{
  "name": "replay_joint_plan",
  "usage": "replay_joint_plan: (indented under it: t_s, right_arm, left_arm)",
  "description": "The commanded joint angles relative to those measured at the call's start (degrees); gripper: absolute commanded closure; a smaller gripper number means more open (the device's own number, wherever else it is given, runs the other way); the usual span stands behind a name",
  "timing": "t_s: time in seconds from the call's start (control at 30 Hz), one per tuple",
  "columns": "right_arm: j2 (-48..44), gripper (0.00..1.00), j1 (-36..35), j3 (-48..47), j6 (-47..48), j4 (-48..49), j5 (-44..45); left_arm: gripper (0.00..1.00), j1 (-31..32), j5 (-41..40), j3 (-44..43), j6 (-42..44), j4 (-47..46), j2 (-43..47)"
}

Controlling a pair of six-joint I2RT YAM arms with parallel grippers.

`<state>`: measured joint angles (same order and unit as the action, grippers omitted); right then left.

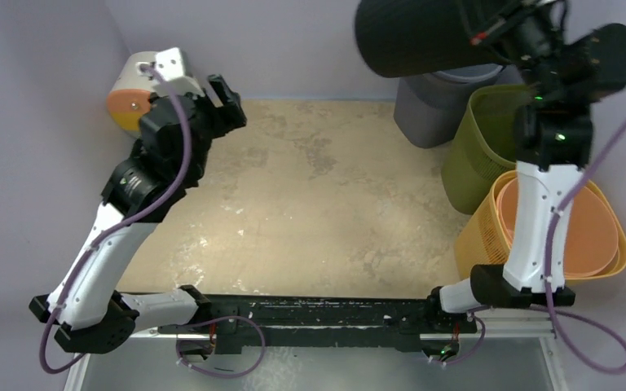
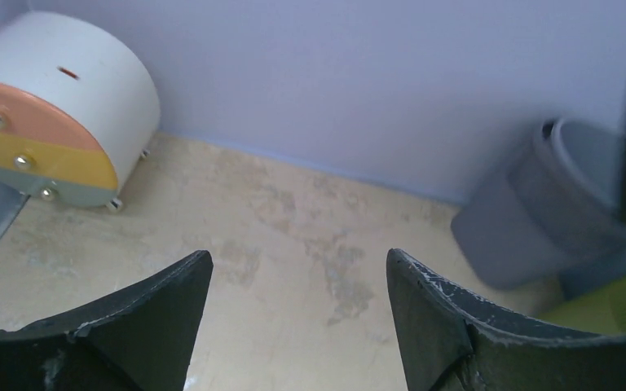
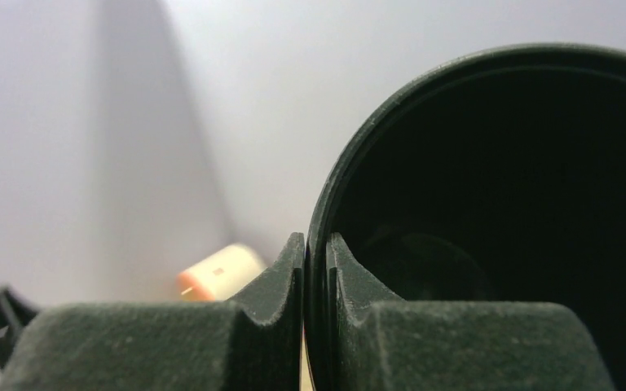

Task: Turn the large container upside down

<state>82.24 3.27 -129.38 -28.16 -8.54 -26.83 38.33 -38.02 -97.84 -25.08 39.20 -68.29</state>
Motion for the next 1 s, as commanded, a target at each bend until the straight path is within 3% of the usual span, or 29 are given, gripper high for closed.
replay_joint_plan:
  t_s: [0.0, 0.2, 0.47, 0.77, 0.97]
  right_arm:
    - [4.1, 1.00, -14.2, 3.2, -1.9, 12.6, -2.2]
    - [8.8, 1.00, -24.9, 16.7, -9.9, 28.8, -2.2]
    - [21.0, 1.00, -33.4, 21.7, -26.2, 52.8, -5.1]
    - [38.1, 1.00, -38.5, 19.3, -52.4, 80.1, -1.5]
    - [48.8, 1.00, -42.5, 17.2, -67.1, 91.3, 4.4]
  left_arm:
    - [0.25, 0.0, -10.2, -6.2, 0.8, -6.4, 2.8]
    - [0.26, 0.0, -12.7, -12.8, 2.7, -7.5, 2.8]
    - [0.26, 0.0, -9.9, -18.0, 1.0, -5.3, 2.4]
    - [0.26, 0.0, -7.4, -25.8, 1.3, -2.1, -2.0]
    - [0.26, 0.0, -6.7, -27.9, 2.7, -2.3, -4.6]
